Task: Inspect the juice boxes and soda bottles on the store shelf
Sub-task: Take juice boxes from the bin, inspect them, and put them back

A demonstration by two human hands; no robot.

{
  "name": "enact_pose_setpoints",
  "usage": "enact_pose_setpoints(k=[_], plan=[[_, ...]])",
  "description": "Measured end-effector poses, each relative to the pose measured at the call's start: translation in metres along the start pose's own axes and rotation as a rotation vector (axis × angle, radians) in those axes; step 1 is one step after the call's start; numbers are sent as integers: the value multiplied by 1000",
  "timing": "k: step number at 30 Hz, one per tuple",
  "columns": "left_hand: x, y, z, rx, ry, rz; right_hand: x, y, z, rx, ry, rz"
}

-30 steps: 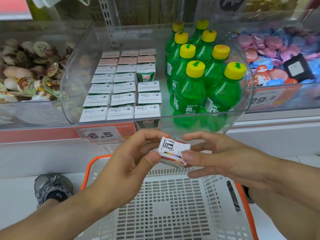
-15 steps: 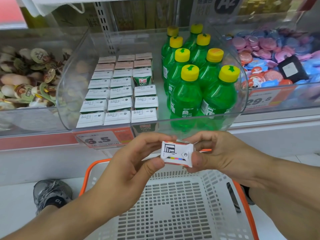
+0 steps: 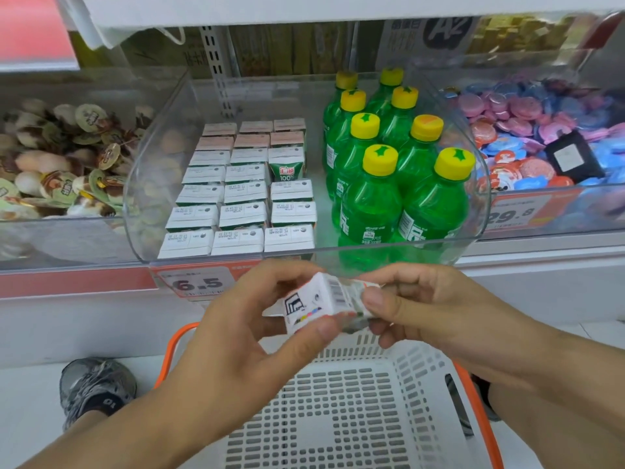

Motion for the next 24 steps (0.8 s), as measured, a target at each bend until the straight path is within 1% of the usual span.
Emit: enact_pose_setpoints(k=[2,4,6,7,9,11,12,15,17,19,21,24], plan=[[5,8,3,-16,52,-146,2,-13,-3,87,-60,-95],[15,12,4,-29,158,-274,1,-25,-8,156,-103,-181],[19,17,4,-29,228,-352,-3,-34,-11,201,-98,-121],[18,22,4,-50,220,-334,-6,-40,-12,234,-83,-53],[16,37,6,-132,176,-211,-10,-57,-16,346,-15,62],[22,45,10,-186,129,-27,-6,-79,-23,500,127,79],[28,46,13,-205,122,114,-2,-93,-27,585,215,28],[48,43,23,-236,137,648,4,-137,-37,801,468,-300],[53,34,31,-213,98,846,0,-165,-34,915,601,-636],[56,21,38,-158,49,978,-11,-186,-18,1003,668,-984],[57,13,40,-113,28,1072,-18,-197,11,975,652,-1231],[58,14,40,-107,40,1091,-20,-198,56,782,554,-1472]])
Point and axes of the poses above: each hand's wrist, its own z-axis towards the middle knuckle, its own x-axis out of the back of the hand, y = z × x, the point moved 8 cm from there along z, towards the middle knuckle, and after that the axes turned 11 degrees about -z, right-handed, at the moved point
